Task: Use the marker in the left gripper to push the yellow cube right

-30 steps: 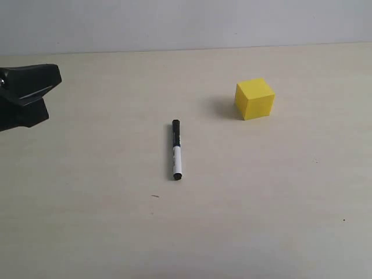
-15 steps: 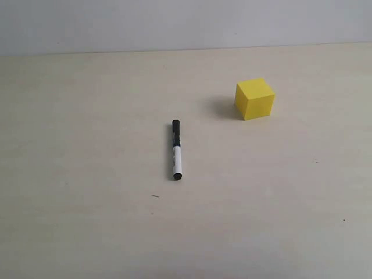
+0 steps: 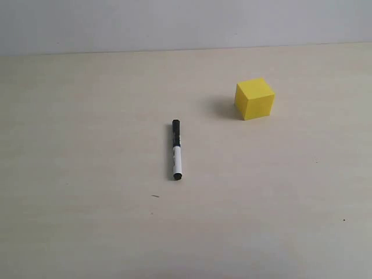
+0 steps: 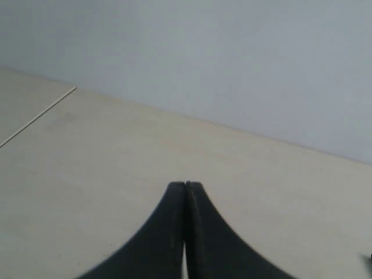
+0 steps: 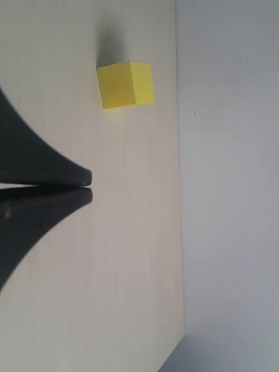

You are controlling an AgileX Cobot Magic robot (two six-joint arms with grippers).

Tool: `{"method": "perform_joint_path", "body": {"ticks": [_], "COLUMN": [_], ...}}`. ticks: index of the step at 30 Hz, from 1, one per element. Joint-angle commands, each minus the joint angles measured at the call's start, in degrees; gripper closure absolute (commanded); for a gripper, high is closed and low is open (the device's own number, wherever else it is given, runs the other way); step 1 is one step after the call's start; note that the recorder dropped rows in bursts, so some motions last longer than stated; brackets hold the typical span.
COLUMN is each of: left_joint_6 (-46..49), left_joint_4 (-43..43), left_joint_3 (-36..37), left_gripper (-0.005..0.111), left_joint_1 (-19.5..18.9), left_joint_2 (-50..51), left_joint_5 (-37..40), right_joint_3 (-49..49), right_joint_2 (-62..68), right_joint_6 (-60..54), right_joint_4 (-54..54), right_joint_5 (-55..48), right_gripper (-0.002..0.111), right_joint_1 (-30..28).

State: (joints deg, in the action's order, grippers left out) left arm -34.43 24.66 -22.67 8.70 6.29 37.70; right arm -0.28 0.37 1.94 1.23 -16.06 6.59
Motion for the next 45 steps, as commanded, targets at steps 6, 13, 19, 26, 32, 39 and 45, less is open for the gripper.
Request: {"method": "perform_joint_path", "body": {"ticks": [6,13,19,26,32,39,45], "left_joint_6": [6.7,37.4,36.5,34.4,34.4,34.4,34.4], "left_joint_4": [-3.8,-27.3,-29.9,-32.5,-32.6,-34.3,-34.3], "left_joint_3": [1.3,7.0,9.8,15.2,19.8,20.1,20.1], "left_gripper": [0.107,0.107,0.107,0.107,0.107,0.107,0.107], "left_joint_1": [-0.2,-3.0,-7.1,-9.9,-9.9,-9.9,-9.9], "left_joint_2": [-3.2,-6.3,-6.3,-6.3,-6.3,-6.3,-6.3], "left_joint_5": [-7.7,-16.9,-16.7,-16.9,-16.9,-16.9,-16.9], "right_joint_3": [0.3,0.3,0.3,0.3,0.3,0.3,0.3], "right_joint_2": [-0.4,-0.4,-0.4,-0.4,-0.4,-0.4,-0.4], "right_joint_6": [-0.2,-0.1,-0.1,-0.1,-0.2,-0.1,-0.2], "right_joint_4": [0.1,0.1,0.1,0.1,0.1,0.1,0.1], "right_joint_5": [0.7,0.7,0.7,0.7,0.7,0.7,0.7], "right_gripper": [0.108,0.108,0.108,0.108,0.108,0.108,0.108], "right_joint_1": [0.1,0.1,0.1,0.1,0.1,0.1,0.1]}}
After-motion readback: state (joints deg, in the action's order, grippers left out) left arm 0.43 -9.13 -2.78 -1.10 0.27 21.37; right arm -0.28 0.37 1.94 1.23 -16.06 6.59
